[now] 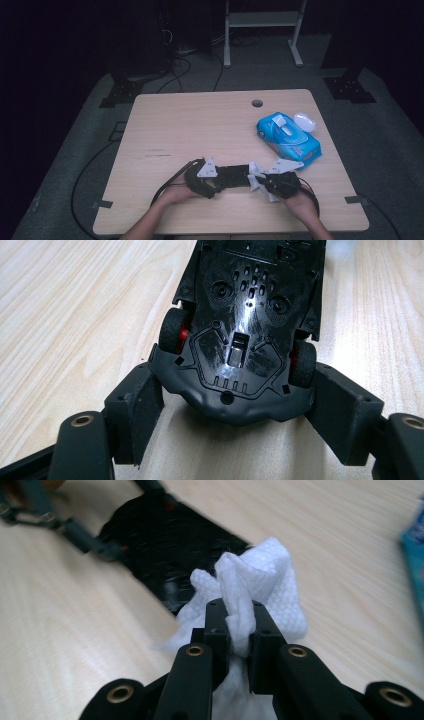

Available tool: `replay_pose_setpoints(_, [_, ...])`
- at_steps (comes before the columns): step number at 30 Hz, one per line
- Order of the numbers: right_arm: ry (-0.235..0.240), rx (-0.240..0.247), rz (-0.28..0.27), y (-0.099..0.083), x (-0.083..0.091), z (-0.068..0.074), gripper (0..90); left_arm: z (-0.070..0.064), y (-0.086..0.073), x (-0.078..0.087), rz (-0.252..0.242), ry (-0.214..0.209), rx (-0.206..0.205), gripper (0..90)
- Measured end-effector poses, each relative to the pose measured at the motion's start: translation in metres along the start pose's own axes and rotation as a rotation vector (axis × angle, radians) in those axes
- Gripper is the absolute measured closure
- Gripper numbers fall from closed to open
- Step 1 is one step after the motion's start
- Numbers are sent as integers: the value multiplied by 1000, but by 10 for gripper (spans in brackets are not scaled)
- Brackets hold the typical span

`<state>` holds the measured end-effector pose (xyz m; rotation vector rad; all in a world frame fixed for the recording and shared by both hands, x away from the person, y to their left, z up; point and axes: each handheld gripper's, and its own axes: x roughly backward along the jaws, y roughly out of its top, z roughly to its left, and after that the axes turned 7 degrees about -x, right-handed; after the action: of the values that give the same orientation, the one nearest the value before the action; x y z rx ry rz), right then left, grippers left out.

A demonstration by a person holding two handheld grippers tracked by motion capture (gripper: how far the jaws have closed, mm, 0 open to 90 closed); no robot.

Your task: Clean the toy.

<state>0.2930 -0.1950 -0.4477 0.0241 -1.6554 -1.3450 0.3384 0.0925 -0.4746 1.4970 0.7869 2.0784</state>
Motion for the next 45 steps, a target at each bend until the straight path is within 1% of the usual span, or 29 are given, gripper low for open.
replay_pose_setpoints(1, [-6,-14,-4,0,1,-1,813,0,0,0,0,0,0,263])
replay_pose_setpoints(2, [-8,-17,-12,2,0,-2,813,0,0,0,1,-1,-1,263])
replay_pose_setpoints(4, [-3,-3,-21,7,-4,2,813,0,0,0,1,-1,0,263])
replay_pose_setpoints(7, [10,21,-18,14,-12,7,813,0,0,0,2,0,0,263])
replay_pose_setpoints(9, [0,35,-3,15,-15,6,813,0,0,0,1,0,1,263])
replay_pose_setpoints(11, [6,8,-13,13,-13,-1,814,0,0,0,2,3,5,263])
replay_pose_setpoints(12, [-26,17,-6,12,-11,-2,813,0,0,0,1,2,4,263])
replay_pose_setpoints(13, [-40,21,0,11,-10,-3,813,1,0,0,-2,2,4,263])
replay_pose_setpoints(14, [-34,-1,-3,10,-8,-5,813,1,0,0,-2,3,5,263])
replay_pose_setpoints(16, [-21,-9,-7,10,-6,-4,813,1,0,0,-1,3,3,263])
replay_pose_setpoints(17, [0,-14,-13,11,-6,-1,813,1,0,0,-1,3,4,263])
replay_pose_setpoints(19, [27,-10,-15,12,-6,4,813,1,0,0,1,2,5,263])
replay_pose_setpoints(22, [66,9,-9,13,-8,12,813,1,0,0,1,1,7,263])
replay_pose_setpoints(23, [71,10,0,13,-9,13,812,1,0,-1,0,0,11,263])
replay_pose_setpoints(25, [88,-17,8,10,-12,10,813,1,0,-1,-1,-2,18,263])
replay_pose_setpoints(26, [94,-26,14,8,-13,8,813,1,0,0,1,0,15,263])
replay_pose_setpoints(28, [99,-39,9,6,-13,8,813,2,1,0,8,-3,17,263])
replay_pose_setpoints(30, [95,-40,3,5,-13,8,812,4,0,0,3,-20,37,261])
replay_pose_setpoints(31, [95,-41,3,5,-13,9,813,5,0,1,-8,-33,65,259])
replay_pose_setpoints(34, [97,-40,-3,4,-13,8,813,10,-3,4,-24,-60,124,242])
replay_pose_setpoints(37, [102,-45,-19,1,-13,8,815,14,-5,6,-41,-80,171,242])
replay_pose_setpoints(40, [102,-40,-22,0,-13,9,815,18,-7,6,-65,-113,217,244])
replay_pose_setpoints(42, [101,-37,-14,2,-13,8,815,17,-7,5,-54,-106,202,249])
replay_pose_setpoints(43, [101,-39,-13,2,-13,8,815,15,-6,5,-38,-98,183,252])
replay_pose_setpoints(44, [100,-40,-9,3,-13,8,814,14,-6,4,-31,-95,170,281])
replay_pose_setpoints(45, [100,-38,-9,3,-13,8,814,12,-5,3,-26,-79,151,297])
